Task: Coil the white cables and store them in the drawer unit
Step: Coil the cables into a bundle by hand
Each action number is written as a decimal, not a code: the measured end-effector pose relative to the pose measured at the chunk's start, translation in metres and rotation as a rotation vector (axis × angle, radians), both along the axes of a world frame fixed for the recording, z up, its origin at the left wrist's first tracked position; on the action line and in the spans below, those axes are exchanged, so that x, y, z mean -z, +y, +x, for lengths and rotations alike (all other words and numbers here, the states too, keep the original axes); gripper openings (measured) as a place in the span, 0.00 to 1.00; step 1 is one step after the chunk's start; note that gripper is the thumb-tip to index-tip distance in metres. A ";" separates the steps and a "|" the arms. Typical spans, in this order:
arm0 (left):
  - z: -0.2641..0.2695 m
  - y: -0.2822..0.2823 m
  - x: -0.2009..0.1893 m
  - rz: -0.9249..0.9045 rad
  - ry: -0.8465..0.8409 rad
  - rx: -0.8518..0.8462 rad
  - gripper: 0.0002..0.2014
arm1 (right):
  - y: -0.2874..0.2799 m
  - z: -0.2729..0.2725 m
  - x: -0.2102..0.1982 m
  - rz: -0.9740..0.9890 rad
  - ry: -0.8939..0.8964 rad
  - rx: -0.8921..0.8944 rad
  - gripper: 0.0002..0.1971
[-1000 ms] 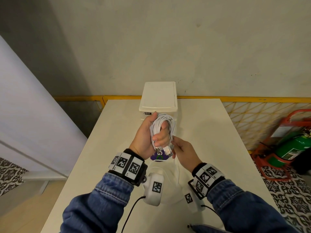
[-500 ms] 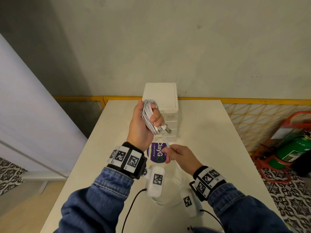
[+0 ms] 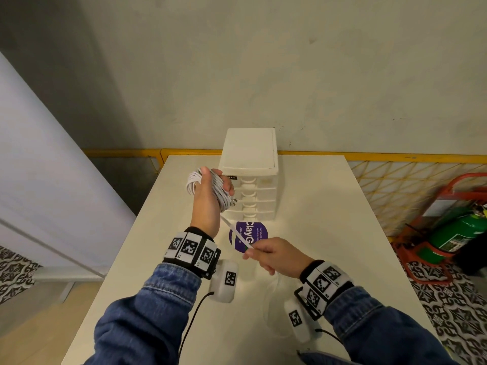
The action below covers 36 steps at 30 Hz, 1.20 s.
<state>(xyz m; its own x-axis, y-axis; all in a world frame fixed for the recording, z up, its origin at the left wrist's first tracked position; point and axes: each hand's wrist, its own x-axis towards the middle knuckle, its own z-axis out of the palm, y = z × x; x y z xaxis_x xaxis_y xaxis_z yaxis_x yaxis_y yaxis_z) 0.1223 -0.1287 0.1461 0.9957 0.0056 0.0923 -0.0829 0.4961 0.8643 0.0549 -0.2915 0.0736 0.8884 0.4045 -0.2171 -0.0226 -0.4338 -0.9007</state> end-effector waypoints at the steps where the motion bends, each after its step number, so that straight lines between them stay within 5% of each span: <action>1: 0.002 0.003 0.002 0.069 -0.031 -0.015 0.19 | -0.001 -0.001 -0.001 -0.011 -0.024 -0.003 0.10; 7: -0.001 0.009 0.020 0.796 -0.248 0.041 0.25 | -0.001 0.002 -0.017 0.002 -0.285 0.025 0.08; 12: -0.009 -0.001 0.036 0.977 -0.194 0.428 0.39 | -0.002 0.007 -0.035 0.000 -0.520 0.083 0.06; 17: -0.030 -0.012 0.035 0.690 0.011 0.847 0.39 | -0.011 0.010 -0.042 -0.064 -0.591 0.211 0.09; 27: -0.037 -0.014 0.019 0.681 0.167 0.915 0.29 | -0.044 0.028 -0.027 0.004 -0.606 0.202 0.13; 36: -0.036 -0.020 -0.006 0.215 0.165 1.078 0.31 | -0.027 0.015 -0.015 -0.054 -0.534 0.280 0.20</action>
<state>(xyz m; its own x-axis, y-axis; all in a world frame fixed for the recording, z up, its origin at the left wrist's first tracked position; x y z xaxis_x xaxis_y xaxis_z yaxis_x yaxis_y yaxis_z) 0.0859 -0.1491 0.1522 0.4701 -0.8704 -0.1463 0.4253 0.0782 0.9017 0.0699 -0.3182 0.0891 0.9514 0.1400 0.2743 0.3063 -0.5225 -0.7957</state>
